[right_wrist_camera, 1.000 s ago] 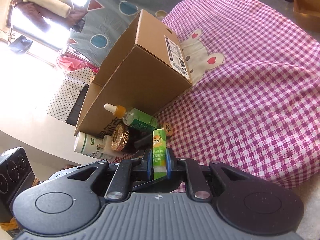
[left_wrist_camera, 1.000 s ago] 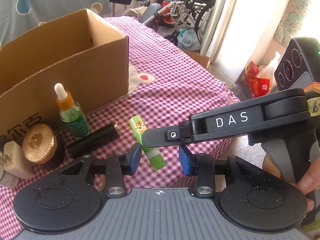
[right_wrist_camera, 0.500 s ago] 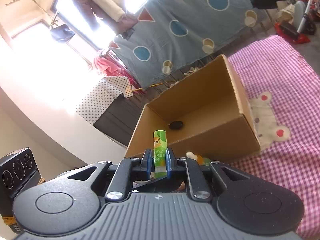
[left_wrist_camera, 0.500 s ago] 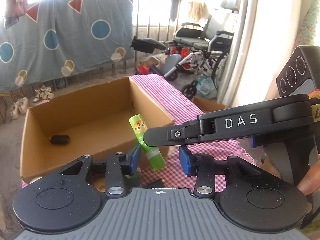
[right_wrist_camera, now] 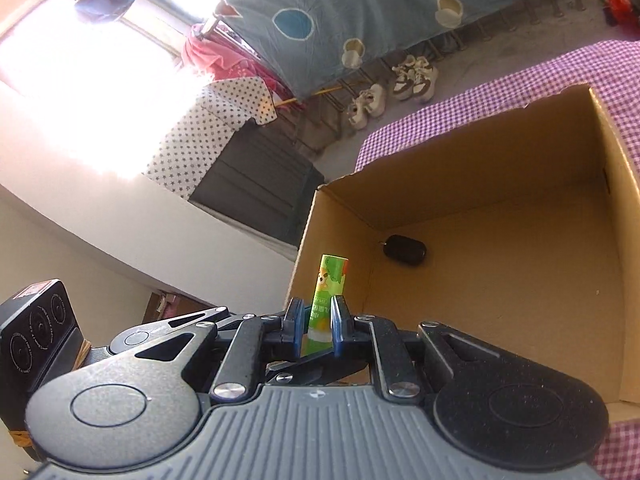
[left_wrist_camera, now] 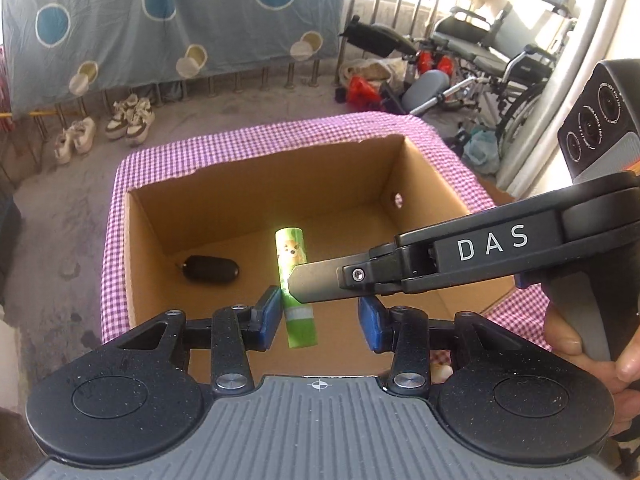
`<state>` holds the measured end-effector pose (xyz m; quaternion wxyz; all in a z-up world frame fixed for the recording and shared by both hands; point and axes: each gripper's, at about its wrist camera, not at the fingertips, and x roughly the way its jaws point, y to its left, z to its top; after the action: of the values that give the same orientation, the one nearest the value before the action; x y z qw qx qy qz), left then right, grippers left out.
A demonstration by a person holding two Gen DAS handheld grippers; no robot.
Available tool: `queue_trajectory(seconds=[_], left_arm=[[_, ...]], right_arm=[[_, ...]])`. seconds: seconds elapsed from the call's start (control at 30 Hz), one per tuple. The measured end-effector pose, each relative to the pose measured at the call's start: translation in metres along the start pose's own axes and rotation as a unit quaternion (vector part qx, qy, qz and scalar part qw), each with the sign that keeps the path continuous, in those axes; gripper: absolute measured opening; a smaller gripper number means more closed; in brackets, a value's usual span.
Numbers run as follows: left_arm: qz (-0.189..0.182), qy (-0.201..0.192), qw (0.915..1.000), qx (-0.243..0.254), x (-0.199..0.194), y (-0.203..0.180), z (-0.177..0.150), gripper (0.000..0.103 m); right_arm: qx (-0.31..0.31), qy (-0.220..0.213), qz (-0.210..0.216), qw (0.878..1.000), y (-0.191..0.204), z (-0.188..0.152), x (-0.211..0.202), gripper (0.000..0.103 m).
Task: Organize rigid objects
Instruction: 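Lower the glue stick into the box and open the right gripper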
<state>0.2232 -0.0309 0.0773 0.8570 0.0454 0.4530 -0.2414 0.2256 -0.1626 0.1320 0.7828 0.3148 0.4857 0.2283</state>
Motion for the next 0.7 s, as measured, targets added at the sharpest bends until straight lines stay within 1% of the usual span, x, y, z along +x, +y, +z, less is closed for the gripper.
queue_trajectory(seconds=[0.17,0.37,0.5,0.53,0.63,0.7], left_arm=[[0.001,0.068,0.9972,-0.029,0.032,0.032,0.006,0.041],[0.017,0.121,0.9917,-0.039,0.055,0.047,0.007,0.041],[0.032,0.138,0.989,-0.042,0.064,0.052,0.006,0.042],[0.04,0.141,0.9883,-0.042,0.065,0.053,0.007,0.042],[0.053,0.137,0.9886,-0.035,0.065,0.054,0.009,0.043],[0.051,0.133,0.989,-0.039,0.062,0.055,0.01,0.043]], right_arm=[[0.048,0.06,-0.007,0.997,-0.023,0.016,0.047,0.015],[0.075,0.118,-0.022,0.99,-0.041,0.025,0.091,0.015],[0.097,0.146,-0.035,0.984,-0.05,0.029,0.118,0.015],[0.102,0.15,-0.035,0.983,-0.051,0.03,0.123,0.015],[0.118,0.151,-0.04,0.981,-0.053,0.035,0.134,0.017],[0.13,0.147,-0.039,0.98,-0.054,0.035,0.135,0.017]])
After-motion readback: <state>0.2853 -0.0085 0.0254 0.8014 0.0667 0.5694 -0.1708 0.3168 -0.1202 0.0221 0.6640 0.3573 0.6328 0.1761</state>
